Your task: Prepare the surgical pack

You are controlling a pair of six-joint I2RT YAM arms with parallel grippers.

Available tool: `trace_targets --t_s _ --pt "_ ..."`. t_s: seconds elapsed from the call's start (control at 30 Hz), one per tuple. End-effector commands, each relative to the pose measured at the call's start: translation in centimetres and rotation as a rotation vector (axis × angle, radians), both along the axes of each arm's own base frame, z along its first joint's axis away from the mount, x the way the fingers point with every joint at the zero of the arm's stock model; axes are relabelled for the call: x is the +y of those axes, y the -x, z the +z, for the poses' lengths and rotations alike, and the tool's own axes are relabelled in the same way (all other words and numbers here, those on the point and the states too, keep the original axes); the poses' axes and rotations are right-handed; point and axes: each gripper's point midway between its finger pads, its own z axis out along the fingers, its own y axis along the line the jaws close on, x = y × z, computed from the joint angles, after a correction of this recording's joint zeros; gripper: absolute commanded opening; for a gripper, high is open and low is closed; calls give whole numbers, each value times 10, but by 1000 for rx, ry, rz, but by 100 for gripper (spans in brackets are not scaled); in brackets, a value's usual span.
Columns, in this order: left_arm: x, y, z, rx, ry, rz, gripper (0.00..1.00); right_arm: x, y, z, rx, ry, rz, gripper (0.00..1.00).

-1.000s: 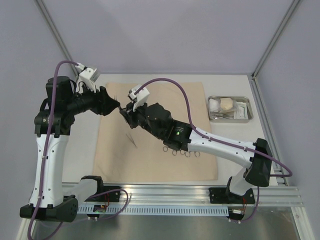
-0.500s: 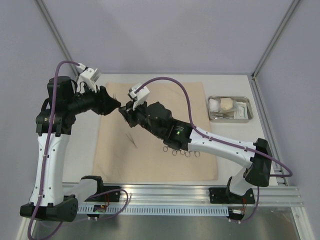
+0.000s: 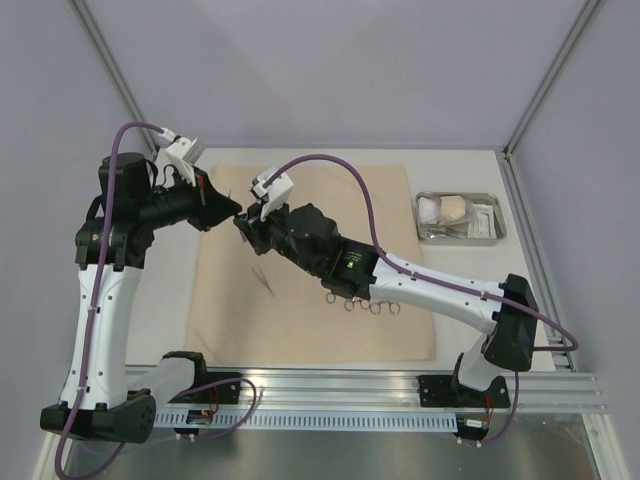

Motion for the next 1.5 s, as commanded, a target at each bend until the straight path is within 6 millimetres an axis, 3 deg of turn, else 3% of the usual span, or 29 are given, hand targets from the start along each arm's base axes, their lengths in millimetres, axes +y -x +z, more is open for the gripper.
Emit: trace_targets --t_s 0.0,0.07,0.17,0.2,0.23,0.27,0.3,0.33,0.37,0.4,0.47,0.57,0.83,1.17,1.47 --pt "3 -6 3 -41 -9 12 0 5 2 27 -39 -63 19 0" --pt "4 -3 2 -41 -14 10 0 4 -2 24 -25 -63 31 0" --pt "6 -2 0 -45 -31 13 0 0 -5 21 -2 -54 92 25" --pt "7 -2 0 -49 -39 18 0 -6 -5 25 -6 -57 108 38" --pt "7 -2 -2 -46 -48 17 0 -8 0 16 1 -37 158 44" --pt "8 -1 -3 -47 -54 14 0 -19 -9 16 -5 -35 151 49" --pt "7 0 -3 -49 -56 7 0 -27 -3 24 -23 -45 200 58" --pt "7 1 -3 -62 -69 -6 0 -29 8 17 -13 -33 297 61" --pt "4 4 -2 -66 -61 -35 0 -42 -4 17 -10 -28 309 73" --pt "2 5 -1 -82 -67 -63 0 -51 -1 18 -1 -21 341 78" --pt "-5 14 0 -88 -50 -135 0 -63 2 22 -6 -24 441 79" --pt "-11 23 2 -100 -48 -213 0 -65 15 29 -51 -20 567 76" --pt "-16 33 9 -136 -28 -269 0 -37 29 30 -34 -61 789 62" --pt "-22 37 14 -139 10 -304 0 -12 32 20 21 -103 826 49" --pt "-23 39 13 -138 16 -312 0 -6 34 21 41 -133 856 22"
